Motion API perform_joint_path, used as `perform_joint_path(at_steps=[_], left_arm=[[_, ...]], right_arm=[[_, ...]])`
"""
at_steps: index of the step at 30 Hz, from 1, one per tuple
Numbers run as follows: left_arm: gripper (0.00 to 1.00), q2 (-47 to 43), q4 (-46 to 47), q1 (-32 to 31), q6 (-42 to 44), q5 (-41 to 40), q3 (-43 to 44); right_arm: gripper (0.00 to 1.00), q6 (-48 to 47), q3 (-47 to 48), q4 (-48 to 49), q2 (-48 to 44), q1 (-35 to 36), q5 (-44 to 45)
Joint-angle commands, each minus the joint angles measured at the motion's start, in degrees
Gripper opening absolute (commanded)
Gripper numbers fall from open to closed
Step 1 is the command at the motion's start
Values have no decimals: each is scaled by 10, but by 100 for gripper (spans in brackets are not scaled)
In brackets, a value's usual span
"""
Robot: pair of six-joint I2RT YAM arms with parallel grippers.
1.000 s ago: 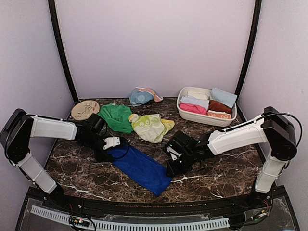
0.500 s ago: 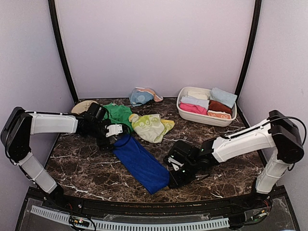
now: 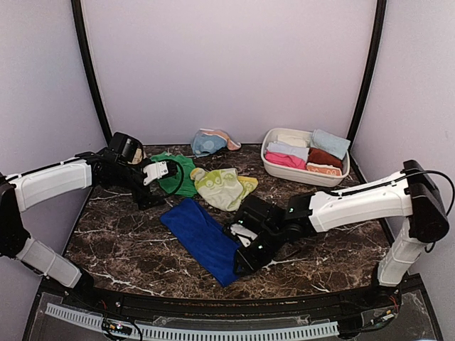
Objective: Roll the towels
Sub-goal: Rotate the towel at the center of the board.
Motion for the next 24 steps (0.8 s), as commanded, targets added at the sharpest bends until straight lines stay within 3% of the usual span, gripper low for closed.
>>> perform_joint_path(at_steps=[1, 6, 14, 24], left_arm=[[98, -8, -24, 0, -34, 19, -21], [99, -54, 32, 31, -70, 15, -42], [99, -61, -5, 82, -64, 29, -43], [99, -51, -18, 89, -55, 42, -40]], right_arm=[[32, -24, -30, -15, -43, -58, 59], [30, -25, -69, 46, -5, -86, 56], [23, -8, -89, 98, 32, -51, -12], [22, 9, 56, 87, 120, 43, -51]])
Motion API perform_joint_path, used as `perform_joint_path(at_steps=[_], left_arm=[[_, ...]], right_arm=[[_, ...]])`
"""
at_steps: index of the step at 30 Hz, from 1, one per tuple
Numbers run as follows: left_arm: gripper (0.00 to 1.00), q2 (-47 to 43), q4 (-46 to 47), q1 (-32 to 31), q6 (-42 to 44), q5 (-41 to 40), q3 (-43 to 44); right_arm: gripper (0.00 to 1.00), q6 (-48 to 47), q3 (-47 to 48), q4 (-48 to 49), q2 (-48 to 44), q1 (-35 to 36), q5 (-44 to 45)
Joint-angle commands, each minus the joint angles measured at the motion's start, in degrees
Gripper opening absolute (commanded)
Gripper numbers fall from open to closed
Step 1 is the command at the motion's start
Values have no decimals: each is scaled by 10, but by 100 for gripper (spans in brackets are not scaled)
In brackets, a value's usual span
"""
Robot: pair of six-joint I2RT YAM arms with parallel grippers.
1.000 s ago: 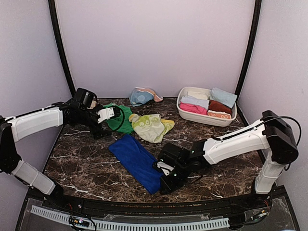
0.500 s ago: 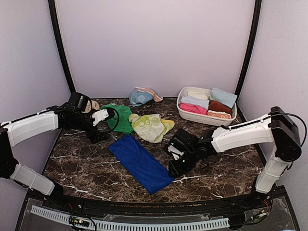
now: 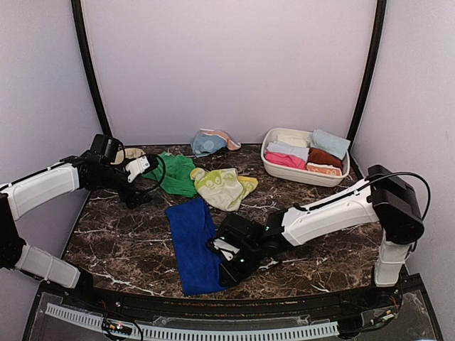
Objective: Roll the towels
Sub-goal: Rotate the towel at the center of the board.
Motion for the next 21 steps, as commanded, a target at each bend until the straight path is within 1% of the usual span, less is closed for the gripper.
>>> perform_joint_path(at_steps=[1, 4, 7, 8, 10, 12, 14, 16, 19, 21], left_arm=[[99, 5, -19, 3, 5, 24, 3], [99, 19, -25, 3, 2, 28, 12], [99, 35, -49, 4, -1, 30, 29], [99, 37, -57, 4, 2, 34, 32], [99, 32, -58, 3, 3, 42, 29], [99, 19, -50, 4, 2, 44, 22], [99, 5, -50, 4, 1, 58, 18], [99, -6, -60, 3, 6, 84, 13], [99, -4, -110, -2, 27, 141, 22], [99, -4, -151, -28, 44, 161, 29]], right_arm=[[23, 0, 60, -10, 30, 28, -29], [28, -32, 83, -57, 25, 27, -12], [33, -87, 97, -160, -1, 11, 21], [34, -102, 97, -180, -17, -1, 30], [36, -125, 88, -185, -58, -33, 28], [35, -129, 96, -160, -68, -80, 16], [33, -129, 125, -125, -45, -116, -18], [29, -115, 165, -84, 2, -143, -64], [26, -103, 251, -52, 98, -159, -113], [25, -93, 308, -44, 157, -167, -126]])
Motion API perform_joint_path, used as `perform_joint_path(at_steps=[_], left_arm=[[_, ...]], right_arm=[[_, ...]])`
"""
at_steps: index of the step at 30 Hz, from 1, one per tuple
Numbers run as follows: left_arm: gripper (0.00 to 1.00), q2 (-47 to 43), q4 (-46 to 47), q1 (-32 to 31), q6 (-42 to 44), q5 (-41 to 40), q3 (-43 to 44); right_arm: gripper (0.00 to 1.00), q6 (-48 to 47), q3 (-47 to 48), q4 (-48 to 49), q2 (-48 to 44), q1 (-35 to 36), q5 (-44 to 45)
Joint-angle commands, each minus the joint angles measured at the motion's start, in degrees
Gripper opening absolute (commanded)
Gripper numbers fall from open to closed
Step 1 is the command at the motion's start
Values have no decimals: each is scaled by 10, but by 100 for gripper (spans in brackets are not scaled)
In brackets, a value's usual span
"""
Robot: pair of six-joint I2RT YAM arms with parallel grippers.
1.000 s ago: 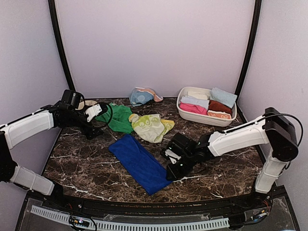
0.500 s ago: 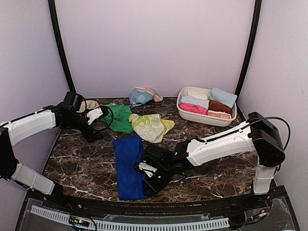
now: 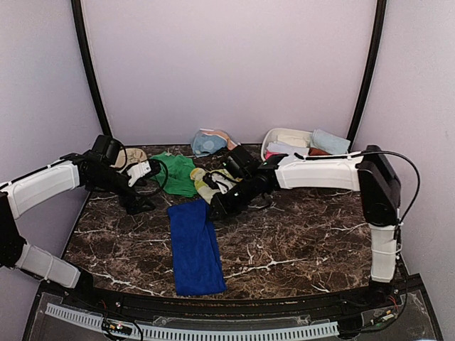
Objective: Roll the towels
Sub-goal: Rotate the towel at the center of the board.
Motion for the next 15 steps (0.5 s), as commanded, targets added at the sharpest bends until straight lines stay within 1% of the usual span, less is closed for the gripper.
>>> perform_joint_path(at_steps=[1, 4, 6, 8, 11, 13, 15], left_arm=[[99, -15, -97, -47, 34, 75, 13], [97, -43, -101, -110, 30, 81, -3], [95, -63, -102, -149, 24, 100, -17], [92, -72, -102, -190, 20, 103, -32], [88, -58, -105, -263, 13, 98, -42], [84, -44, -107, -303, 13, 99, -48], [82, -23, -98, -347, 11, 84, -58]], right_arm=[[24, 23, 95, 57, 126, -8, -72], [20, 59, 129, 102, 177, -25, -94], [17, 81, 131, 134, 198, -33, -90], [15, 91, 141, 141, 220, -35, -75], [14, 112, 151, 157, 245, -35, -59], [13, 141, 126, 197, 240, -35, -63], [13, 143, 114, 212, 237, -34, -61]])
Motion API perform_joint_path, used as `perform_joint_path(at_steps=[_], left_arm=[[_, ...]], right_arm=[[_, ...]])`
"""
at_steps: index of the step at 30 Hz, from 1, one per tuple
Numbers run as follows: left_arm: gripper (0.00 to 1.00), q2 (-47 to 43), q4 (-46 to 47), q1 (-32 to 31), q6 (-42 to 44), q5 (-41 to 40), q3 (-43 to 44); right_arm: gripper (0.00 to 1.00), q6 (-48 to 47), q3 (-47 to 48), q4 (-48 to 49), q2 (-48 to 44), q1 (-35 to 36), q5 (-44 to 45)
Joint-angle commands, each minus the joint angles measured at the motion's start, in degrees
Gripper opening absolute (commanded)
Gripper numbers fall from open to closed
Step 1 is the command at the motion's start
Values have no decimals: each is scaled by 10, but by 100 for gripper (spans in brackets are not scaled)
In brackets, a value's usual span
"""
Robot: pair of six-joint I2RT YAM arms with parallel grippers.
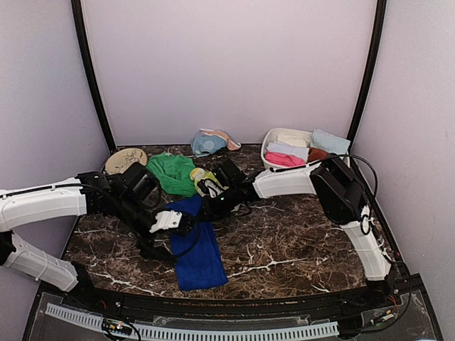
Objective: Roll the towels
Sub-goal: Rotate the towel at the center of the board.
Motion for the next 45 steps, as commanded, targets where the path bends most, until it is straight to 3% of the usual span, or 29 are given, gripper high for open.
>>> perform_joint_path(at_steps=[1, 5, 8, 10, 17, 25, 35, 45], left_arm=[[82, 42, -13, -84, -8, -12, -28], [79, 96, 29, -138, -10, -40, -47], [72, 129, 47, -167, -15, -69, -52], [66, 140, 47, -179, -23, -75, -51], [63, 146, 89, -198, -44, -103, -72], [54, 186, 126, -200, -57, -187, -60], [57, 119, -12, -199, -16, -58, 7], [56, 228, 84, -199, -37, -143, 9]], right_arm=[[13, 38, -24, 66, 9, -1, 13], [9, 94, -60, 102, -8, 5, 104], [9, 118, -81, 121, -22, 8, 152], [8, 129, -87, 123, -30, 11, 181], [8, 152, -101, 94, -49, 15, 280], [8, 169, -149, 114, -72, 19, 289], [6, 217, -212, 84, -88, 17, 358], [5, 243, -243, 93, -106, 15, 366]])
